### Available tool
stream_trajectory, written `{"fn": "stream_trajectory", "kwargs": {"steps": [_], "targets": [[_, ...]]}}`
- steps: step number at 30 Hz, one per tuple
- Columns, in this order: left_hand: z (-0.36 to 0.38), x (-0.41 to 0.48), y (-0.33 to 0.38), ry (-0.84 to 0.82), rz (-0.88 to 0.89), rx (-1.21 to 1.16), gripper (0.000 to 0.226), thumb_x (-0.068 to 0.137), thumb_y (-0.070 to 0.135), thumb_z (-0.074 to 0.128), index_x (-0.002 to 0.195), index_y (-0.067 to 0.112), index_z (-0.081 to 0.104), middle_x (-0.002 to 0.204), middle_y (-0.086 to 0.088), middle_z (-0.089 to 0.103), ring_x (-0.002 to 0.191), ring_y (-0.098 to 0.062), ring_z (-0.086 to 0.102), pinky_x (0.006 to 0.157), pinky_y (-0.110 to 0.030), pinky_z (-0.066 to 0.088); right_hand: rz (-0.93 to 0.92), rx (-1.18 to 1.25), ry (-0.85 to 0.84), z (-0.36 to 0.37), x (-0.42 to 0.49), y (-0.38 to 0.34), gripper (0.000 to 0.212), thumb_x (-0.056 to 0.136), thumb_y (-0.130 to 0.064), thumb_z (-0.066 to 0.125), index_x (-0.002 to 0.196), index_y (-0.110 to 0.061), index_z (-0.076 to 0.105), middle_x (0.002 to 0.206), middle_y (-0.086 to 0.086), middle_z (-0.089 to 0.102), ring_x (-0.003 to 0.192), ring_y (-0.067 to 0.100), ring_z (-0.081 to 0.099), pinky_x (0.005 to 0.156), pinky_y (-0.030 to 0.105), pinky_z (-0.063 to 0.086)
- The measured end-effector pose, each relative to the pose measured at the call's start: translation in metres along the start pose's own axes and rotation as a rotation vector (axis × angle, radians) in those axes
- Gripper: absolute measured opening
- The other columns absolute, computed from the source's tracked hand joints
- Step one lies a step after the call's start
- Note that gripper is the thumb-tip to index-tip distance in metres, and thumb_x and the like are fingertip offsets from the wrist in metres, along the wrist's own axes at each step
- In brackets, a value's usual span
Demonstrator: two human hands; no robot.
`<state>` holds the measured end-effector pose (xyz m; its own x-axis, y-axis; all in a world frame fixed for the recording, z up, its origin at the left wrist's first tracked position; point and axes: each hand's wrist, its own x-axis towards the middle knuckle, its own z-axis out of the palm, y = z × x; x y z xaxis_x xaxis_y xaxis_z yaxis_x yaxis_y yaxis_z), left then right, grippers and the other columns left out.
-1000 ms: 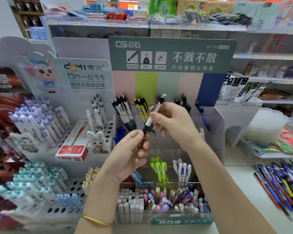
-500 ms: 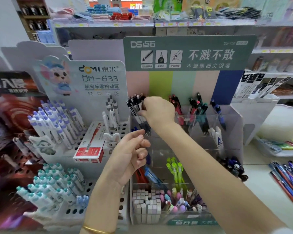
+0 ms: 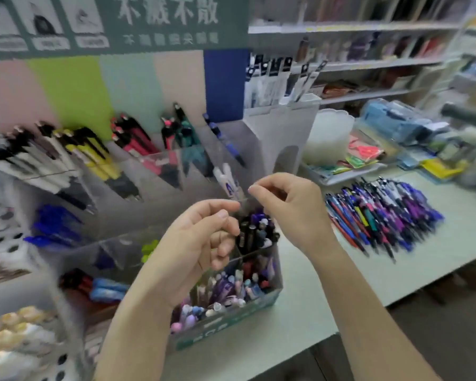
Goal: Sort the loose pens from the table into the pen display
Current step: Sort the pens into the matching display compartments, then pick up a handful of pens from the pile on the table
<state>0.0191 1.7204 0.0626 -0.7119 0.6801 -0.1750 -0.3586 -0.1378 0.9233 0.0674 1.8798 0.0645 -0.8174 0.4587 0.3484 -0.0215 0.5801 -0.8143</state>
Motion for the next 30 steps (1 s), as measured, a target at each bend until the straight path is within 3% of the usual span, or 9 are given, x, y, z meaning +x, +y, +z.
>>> {"fn": "stream_trajectory", "kwargs": {"steps": [5,9,12,14,17,20,22,27,30], "targets": [[0.104,0.078,-0.069,-0.126,-0.181,0.117,0.016,0.097,0.005,0.047,0.106,0.008,0.059,0.068,-0.003,0.059,0.047,-0.011,0.046,0.039,-0.019,0.034,0.319,-0.096,0.067,-0.095,-0.012,0.135,0.016,0.089,-0.022,0.064,0.077,-0.013,0.069,0.058,-0.004,0.059,0.054,0.004,0.053,0.056,0.023,0.042],[0.174,0.156,-0.146,-0.015,-0.275,0.270,0.016,0.095,0.005,0.049,0.108,0.010,0.057,0.079,-0.002,0.059,0.054,-0.008,0.054,0.046,-0.019,0.042,0.436,-0.117,0.097,-0.163,0.003,0.236,0.015,0.091,-0.021,0.061,0.078,-0.019,0.068,0.062,-0.003,0.062,0.056,0.007,0.053,0.056,0.021,0.042],[0.215,0.209,-0.212,0.224,-0.320,0.445,0.029,0.096,0.012,0.049,0.124,0.008,0.050,0.103,-0.005,0.058,0.079,-0.014,0.059,0.068,-0.030,0.053,0.534,-0.125,0.049,-0.209,0.020,0.302,0.013,0.092,-0.021,0.059,0.093,-0.015,0.071,0.075,-0.002,0.066,0.065,0.009,0.059,0.062,0.024,0.046],[0.238,0.232,-0.250,0.340,-0.338,0.608,0.039,0.094,0.018,0.052,0.131,0.007,0.047,0.120,-0.011,0.056,0.101,-0.023,0.058,0.091,-0.039,0.050,0.581,-0.114,0.007,-0.231,0.027,0.336,0.013,0.092,-0.021,0.059,0.096,-0.015,0.071,0.078,-0.003,0.067,0.070,0.010,0.061,0.068,0.029,0.050],[0.267,0.257,-0.285,0.454,-0.220,0.930,0.044,0.093,0.028,0.053,0.131,0.006,0.048,0.127,-0.014,0.054,0.121,-0.032,0.048,0.102,-0.040,0.040,0.598,-0.086,-0.069,-0.246,0.040,0.366,0.010,0.093,-0.019,0.058,0.092,-0.020,0.068,0.072,-0.006,0.065,0.066,0.006,0.059,0.065,0.024,0.045],[0.288,0.272,-0.296,0.552,-0.253,1.066,0.062,0.098,0.040,0.042,0.149,0.009,0.024,0.154,-0.015,0.026,0.140,-0.031,0.024,0.115,-0.041,0.023,0.586,-0.033,-0.121,-0.249,0.052,0.378,0.010,0.095,-0.020,0.056,0.097,-0.023,0.066,0.074,-0.005,0.065,0.064,0.005,0.059,0.063,0.021,0.046],[0.297,0.281,-0.300,0.612,-0.253,1.153,0.068,0.100,0.043,0.037,0.153,0.009,0.011,0.159,-0.012,0.014,0.144,-0.030,0.016,0.116,-0.041,0.019,0.563,-0.015,-0.150,-0.249,0.057,0.383,0.012,0.095,-0.021,0.054,0.101,-0.025,0.064,0.074,-0.004,0.065,0.064,0.006,0.058,0.063,0.024,0.047],[0.298,0.298,-0.310,0.680,-0.222,1.296,0.063,0.101,0.039,0.036,0.153,0.011,0.013,0.156,-0.013,0.021,0.139,-0.031,0.023,0.111,-0.042,0.024,0.503,0.066,-0.190,-0.246,0.067,0.386,0.017,0.096,-0.017,0.051,0.104,-0.021,0.066,0.071,-0.006,0.062,0.061,0.002,0.055,0.060,0.023,0.042],[0.297,0.301,-0.310,0.690,-0.210,1.320,0.064,0.100,0.039,0.038,0.152,0.011,0.015,0.155,-0.012,0.024,0.137,-0.030,0.025,0.110,-0.041,0.026,0.459,0.073,-0.226,-0.240,0.074,0.385,0.017,0.096,-0.017,0.050,0.101,-0.023,0.065,0.073,-0.005,0.063,0.064,0.006,0.058,0.060,0.025,0.047]]}}
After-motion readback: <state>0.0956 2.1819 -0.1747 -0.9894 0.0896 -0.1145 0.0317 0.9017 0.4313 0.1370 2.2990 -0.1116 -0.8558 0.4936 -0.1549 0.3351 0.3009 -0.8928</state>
